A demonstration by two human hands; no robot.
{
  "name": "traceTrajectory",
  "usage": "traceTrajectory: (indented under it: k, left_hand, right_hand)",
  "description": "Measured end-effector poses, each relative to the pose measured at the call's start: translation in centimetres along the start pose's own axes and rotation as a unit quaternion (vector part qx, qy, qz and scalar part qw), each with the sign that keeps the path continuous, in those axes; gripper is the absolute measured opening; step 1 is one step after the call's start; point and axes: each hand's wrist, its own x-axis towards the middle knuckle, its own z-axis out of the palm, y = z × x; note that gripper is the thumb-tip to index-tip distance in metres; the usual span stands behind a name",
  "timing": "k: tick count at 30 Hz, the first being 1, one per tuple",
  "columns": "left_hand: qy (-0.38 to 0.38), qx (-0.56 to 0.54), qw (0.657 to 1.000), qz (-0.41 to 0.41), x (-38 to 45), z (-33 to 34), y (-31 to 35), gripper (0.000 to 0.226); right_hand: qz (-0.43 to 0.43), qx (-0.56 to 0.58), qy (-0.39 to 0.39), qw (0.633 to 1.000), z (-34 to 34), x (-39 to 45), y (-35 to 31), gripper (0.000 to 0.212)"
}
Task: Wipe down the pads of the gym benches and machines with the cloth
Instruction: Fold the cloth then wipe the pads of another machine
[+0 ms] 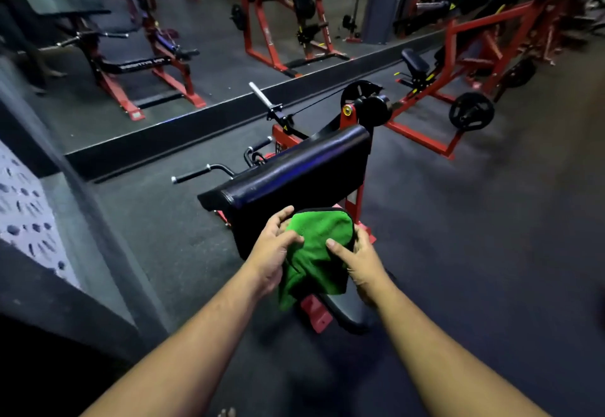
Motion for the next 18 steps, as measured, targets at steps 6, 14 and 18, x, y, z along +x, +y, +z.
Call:
traceTrajectory:
  k: [6, 14, 18]
  left_hand:
    - [-0.001, 0.044, 0.994, -0.097, -4.1, 5.0, -6.6, 0.022]
    - [0.024, 0.055, 0.992, -0.113, -3.7, 5.8, -12.9, 0.031]
    - [0.006, 0.049, 0.992, -0.117, -3.5, 6.5, -15.3, 0.038]
  right_hand:
    - [-0.002, 0.037, 0.048, 0.998, -5.9, -2.2, 0.6, 0.060]
    - [0.151, -0.049, 0.007, 0.987, -9.9, -3.5, 4.0, 0.123]
    - [0.276, -0.025, -0.046, 0.960, -11.8, -4.4, 6.0, 0.098]
